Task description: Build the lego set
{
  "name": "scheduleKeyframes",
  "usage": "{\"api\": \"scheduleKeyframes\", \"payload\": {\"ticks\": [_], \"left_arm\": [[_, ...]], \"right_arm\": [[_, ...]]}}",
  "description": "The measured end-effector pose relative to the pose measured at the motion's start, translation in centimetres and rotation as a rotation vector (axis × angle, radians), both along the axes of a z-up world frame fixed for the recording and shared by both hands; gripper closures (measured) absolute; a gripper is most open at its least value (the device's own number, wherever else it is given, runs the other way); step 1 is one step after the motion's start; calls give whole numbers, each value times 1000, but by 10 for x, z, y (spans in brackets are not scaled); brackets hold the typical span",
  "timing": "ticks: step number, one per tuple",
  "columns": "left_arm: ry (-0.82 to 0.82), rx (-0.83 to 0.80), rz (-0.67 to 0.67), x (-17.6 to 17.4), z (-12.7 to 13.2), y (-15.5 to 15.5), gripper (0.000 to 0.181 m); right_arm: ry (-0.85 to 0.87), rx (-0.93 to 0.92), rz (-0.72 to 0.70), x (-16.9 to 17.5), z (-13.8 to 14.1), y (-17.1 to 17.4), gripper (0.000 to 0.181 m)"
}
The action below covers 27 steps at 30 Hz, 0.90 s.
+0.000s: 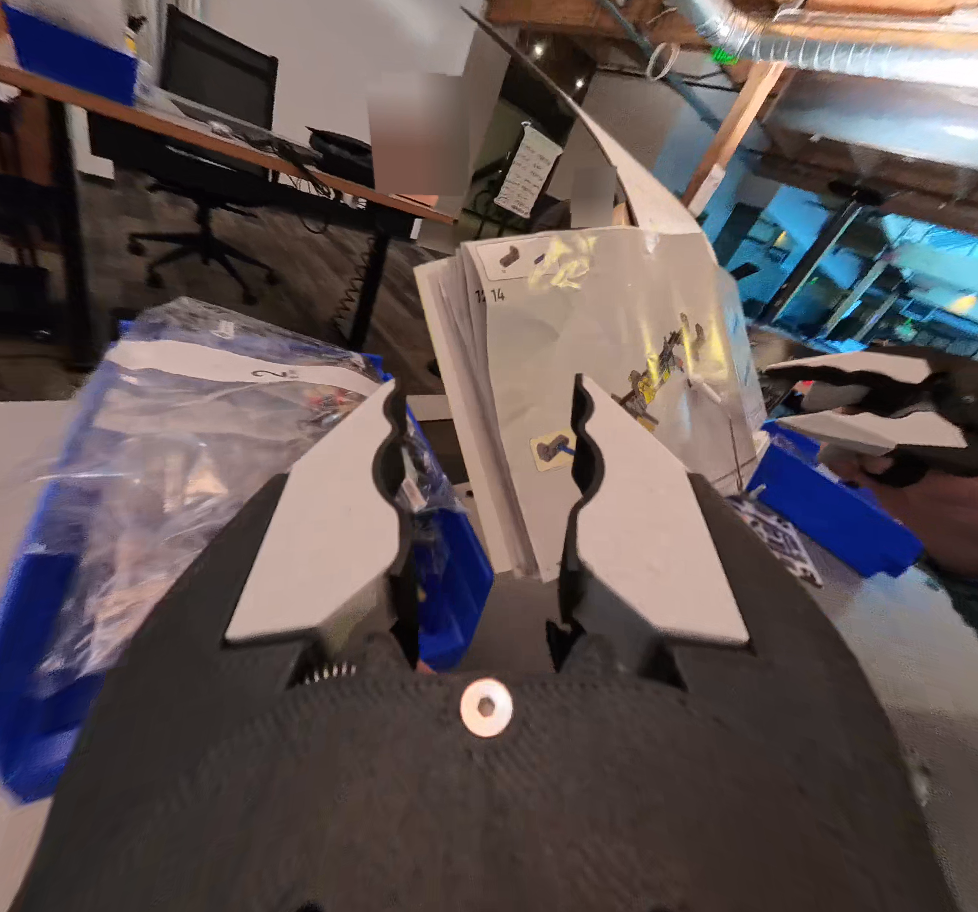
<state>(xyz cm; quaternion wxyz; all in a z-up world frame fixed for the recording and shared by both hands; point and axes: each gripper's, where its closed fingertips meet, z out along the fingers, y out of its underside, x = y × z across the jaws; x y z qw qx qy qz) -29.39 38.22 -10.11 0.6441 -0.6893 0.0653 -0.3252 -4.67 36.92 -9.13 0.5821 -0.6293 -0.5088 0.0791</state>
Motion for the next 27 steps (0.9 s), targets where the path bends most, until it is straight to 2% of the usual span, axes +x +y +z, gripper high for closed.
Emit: {"api": "scheduleKeyframes", "payload": {"ticks": [1,6,8,13,15,19,22,27], "left_arm": [[31,-1,3,-1,1,-8,114],[224,-49,-25,11,-12,-49,99],[297,-53,-28,18,-19,-68,99],[456,-112,-50,36,-48,-109,110],[462,-102,-63,47,-54,-122,116],[562,-150,-140,74,-83,-150,117],[634,-200,-187,92,-110,-176,117],[630,-202,-219,118,-130,-211,130]], "right_arm": [[-4,11,1,5,2,-5,143],[-57,7,39,23,-4,-43,145],[-88,-12,59,28,-13,-61,145],[-108,-100,107,36,-37,-103,146],[-118,-135,112,42,-46,-116,146],[-136,-263,139,53,-72,-146,146],[-163,-302,141,62,-90,-163,153],[-161,-368,161,69,-112,-186,154]]}}
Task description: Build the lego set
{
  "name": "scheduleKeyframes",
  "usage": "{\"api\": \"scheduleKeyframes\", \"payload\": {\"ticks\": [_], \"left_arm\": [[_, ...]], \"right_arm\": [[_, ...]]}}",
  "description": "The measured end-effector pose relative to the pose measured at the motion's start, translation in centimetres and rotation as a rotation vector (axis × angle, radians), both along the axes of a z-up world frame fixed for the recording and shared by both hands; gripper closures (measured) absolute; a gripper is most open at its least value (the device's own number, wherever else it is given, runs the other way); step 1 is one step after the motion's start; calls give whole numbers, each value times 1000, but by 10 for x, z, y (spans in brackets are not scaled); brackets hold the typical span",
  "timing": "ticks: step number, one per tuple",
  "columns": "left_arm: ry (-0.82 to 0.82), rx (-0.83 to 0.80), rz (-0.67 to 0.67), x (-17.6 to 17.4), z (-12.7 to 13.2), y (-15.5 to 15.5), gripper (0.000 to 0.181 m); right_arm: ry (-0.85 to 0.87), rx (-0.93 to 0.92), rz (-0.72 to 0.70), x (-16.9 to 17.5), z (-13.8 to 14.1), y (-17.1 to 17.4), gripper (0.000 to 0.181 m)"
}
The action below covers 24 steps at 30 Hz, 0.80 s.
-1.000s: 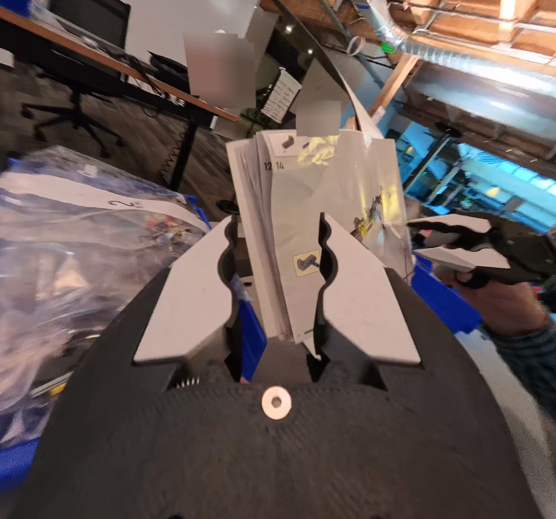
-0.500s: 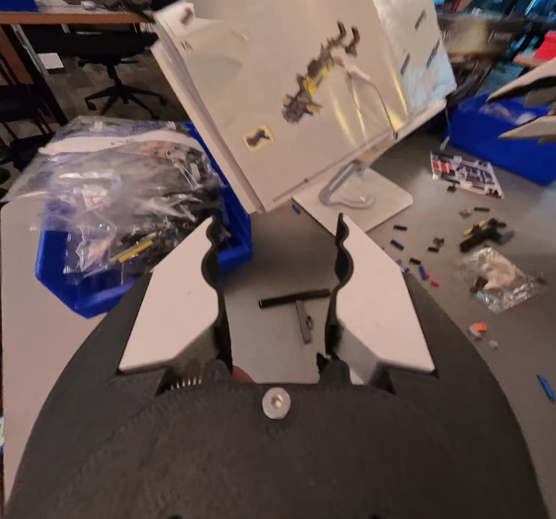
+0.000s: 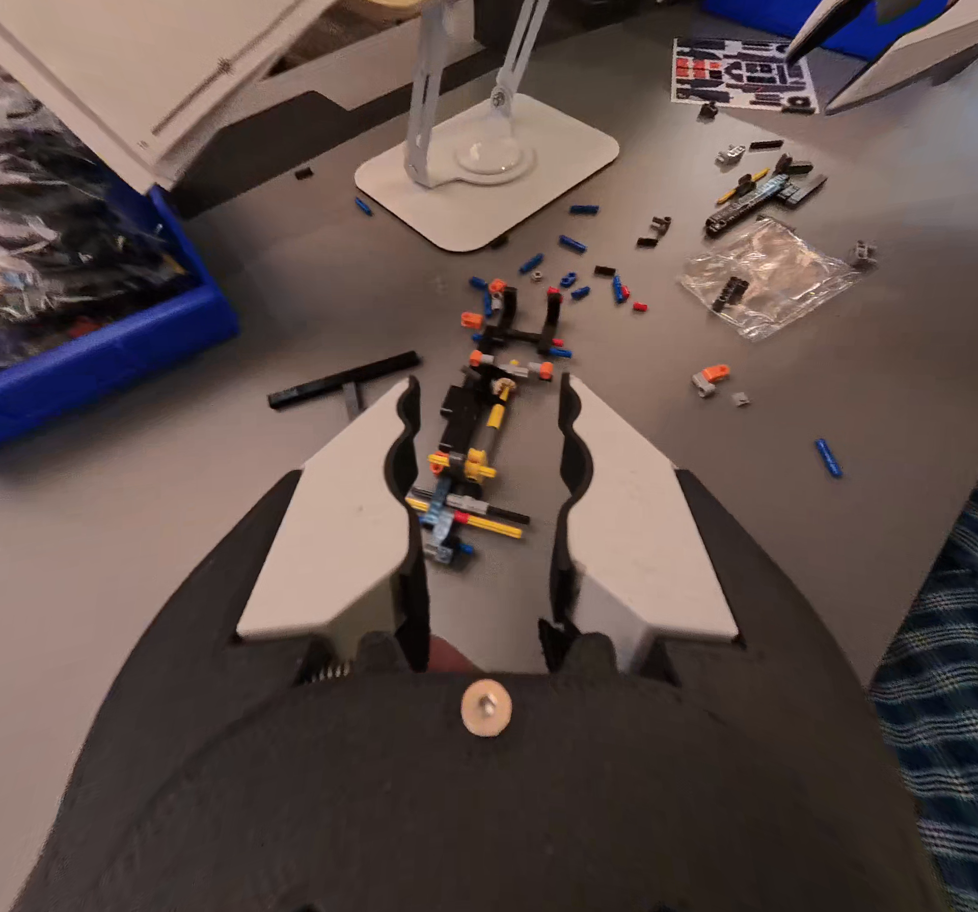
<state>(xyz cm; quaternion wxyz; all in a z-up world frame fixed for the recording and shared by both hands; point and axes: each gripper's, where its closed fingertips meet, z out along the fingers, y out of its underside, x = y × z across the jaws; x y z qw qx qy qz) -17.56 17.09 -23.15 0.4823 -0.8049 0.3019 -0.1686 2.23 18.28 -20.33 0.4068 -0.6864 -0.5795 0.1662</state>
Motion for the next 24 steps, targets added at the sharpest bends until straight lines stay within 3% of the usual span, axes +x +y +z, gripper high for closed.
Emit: {"api": "scheduleKeyframes", "payload": {"ticks": [3,7,15,21,24], "left_arm": [[12,-7,11,9,-10,-13,126],[26,-26,6,17,-18,-25,104],[167,-62,-66,37,-47,-42,110],[185,-113,-99,58,-64,-48,110],[208,-115,-95,61,-68,-50,110]], "right_arm": [[-6,-13,-6,7,-8,-6,154],[-34,-10,-38,27,-16,-6,151],[-163,-66,-247,124,-55,24,147],[-260,-98,-297,170,-84,47,149],[-271,-125,-389,209,-89,60,150]]}}
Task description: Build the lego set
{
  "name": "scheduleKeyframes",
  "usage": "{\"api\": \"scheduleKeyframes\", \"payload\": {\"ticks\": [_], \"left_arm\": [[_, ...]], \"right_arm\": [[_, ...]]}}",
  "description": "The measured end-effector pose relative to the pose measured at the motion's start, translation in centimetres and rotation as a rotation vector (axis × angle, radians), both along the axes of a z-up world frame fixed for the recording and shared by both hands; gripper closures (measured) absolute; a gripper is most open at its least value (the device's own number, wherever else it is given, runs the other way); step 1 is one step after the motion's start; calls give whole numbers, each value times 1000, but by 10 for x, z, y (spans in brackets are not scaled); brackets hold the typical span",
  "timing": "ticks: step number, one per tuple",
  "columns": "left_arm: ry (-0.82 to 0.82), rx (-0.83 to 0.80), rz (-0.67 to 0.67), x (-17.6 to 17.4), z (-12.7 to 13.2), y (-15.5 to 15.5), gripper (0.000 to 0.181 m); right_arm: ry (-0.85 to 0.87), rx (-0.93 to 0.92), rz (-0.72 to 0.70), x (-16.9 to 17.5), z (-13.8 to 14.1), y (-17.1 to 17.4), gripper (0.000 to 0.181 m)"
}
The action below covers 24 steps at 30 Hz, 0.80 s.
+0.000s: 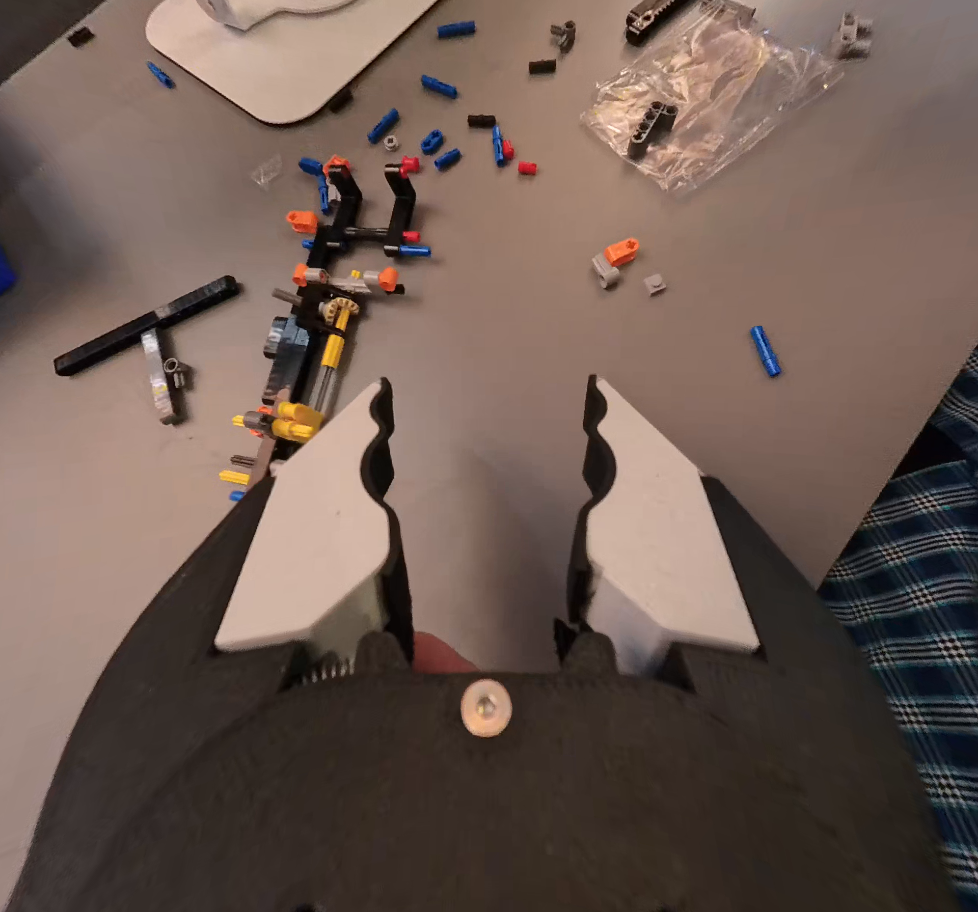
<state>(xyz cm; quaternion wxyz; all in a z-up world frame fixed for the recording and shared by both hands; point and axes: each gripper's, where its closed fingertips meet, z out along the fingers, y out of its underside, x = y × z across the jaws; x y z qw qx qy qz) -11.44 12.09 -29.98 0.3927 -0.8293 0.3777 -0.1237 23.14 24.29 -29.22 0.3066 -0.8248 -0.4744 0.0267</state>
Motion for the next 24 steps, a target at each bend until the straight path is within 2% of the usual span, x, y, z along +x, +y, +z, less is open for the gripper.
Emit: {"api": "scheduleKeyframes", "payload": {"ticks": [2,4,6,9,15,17,20,24], "left_arm": [[0,-17,0,3,-5,-3,111],[9,-28,4,4,-11,-5,112],[18,-39,-6,7,-16,-6,112],[18,-43,-14,13,-19,-5,112],[14,-20,-18,23,-15,-3,112],[6,-12,-15,24,-12,-3,113],[-8,0,-5,25,-8,-1,113],[-29,46,8,26,8,3,118]], "right_arm": [[29,-30,-52,26,-3,2,151],[87,-93,-40,35,-9,-7,152],[142,-123,14,27,-11,-18,152],[137,-129,107,8,-24,-35,154],[134,-107,14,-1,-45,-17,163],[153,-112,23,-3,-45,-17,175],[144,-103,29,-2,-43,-16,176],[197,-45,88,-20,-8,-20,176]]}}
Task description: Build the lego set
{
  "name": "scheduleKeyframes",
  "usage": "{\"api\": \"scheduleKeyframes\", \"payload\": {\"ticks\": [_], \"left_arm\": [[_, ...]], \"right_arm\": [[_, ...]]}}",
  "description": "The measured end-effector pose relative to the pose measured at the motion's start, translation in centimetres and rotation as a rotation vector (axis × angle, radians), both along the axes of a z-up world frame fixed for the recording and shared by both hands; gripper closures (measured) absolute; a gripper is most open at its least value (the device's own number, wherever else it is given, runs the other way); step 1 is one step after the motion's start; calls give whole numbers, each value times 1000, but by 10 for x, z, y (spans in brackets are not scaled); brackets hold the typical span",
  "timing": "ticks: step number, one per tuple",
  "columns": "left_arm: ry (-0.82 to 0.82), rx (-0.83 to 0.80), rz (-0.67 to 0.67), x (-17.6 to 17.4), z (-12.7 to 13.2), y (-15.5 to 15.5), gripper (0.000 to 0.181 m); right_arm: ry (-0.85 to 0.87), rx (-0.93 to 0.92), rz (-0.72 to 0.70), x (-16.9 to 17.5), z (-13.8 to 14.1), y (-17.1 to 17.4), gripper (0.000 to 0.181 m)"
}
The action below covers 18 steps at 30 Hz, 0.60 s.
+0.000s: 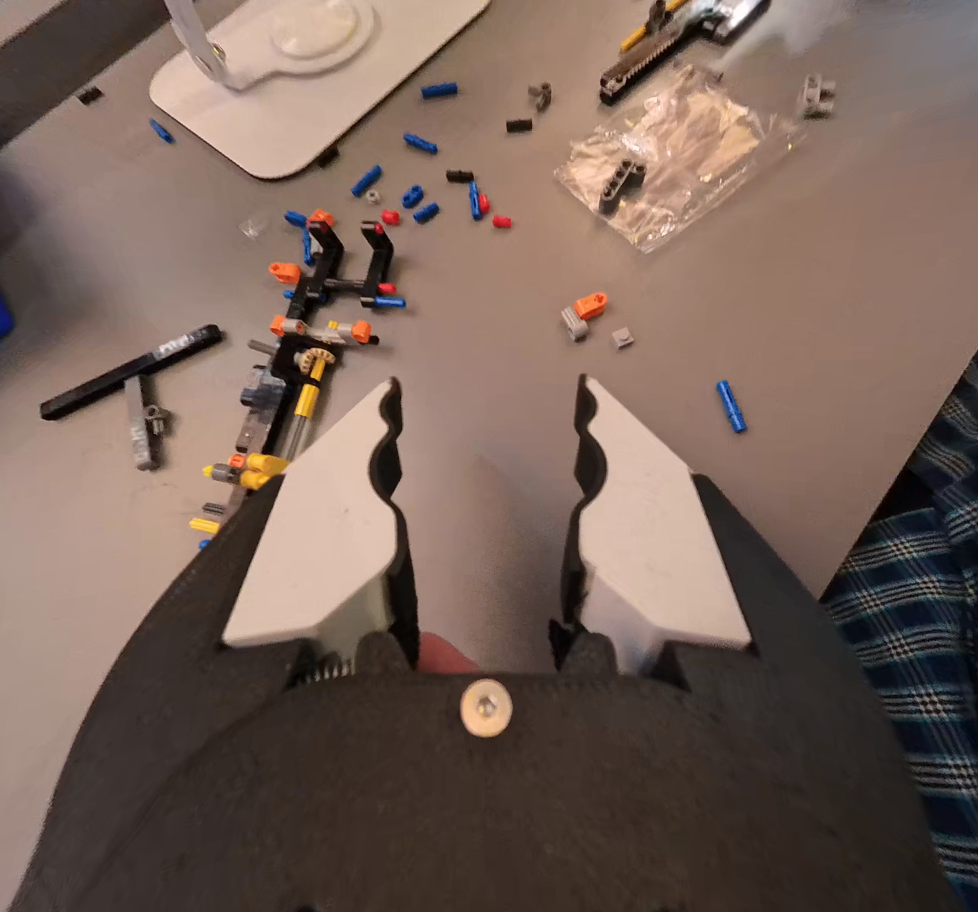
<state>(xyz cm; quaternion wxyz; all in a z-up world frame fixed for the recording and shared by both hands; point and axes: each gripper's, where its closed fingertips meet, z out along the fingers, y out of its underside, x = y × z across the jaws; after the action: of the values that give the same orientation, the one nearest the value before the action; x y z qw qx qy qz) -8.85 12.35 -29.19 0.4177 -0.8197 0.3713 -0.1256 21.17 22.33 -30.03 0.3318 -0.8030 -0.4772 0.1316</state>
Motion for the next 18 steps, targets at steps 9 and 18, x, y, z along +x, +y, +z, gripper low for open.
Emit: {"api": "scheduleKeyframes", "payload": {"ticks": [9,18], "left_arm": [[-121,47,-25,4,31,-4,147],[6,33,-66,-17,8,-15,147]], "right_arm": [[41,27,587,-187,41,-76,176],[-102,-11,947,-271,-6,-116,176]]}}
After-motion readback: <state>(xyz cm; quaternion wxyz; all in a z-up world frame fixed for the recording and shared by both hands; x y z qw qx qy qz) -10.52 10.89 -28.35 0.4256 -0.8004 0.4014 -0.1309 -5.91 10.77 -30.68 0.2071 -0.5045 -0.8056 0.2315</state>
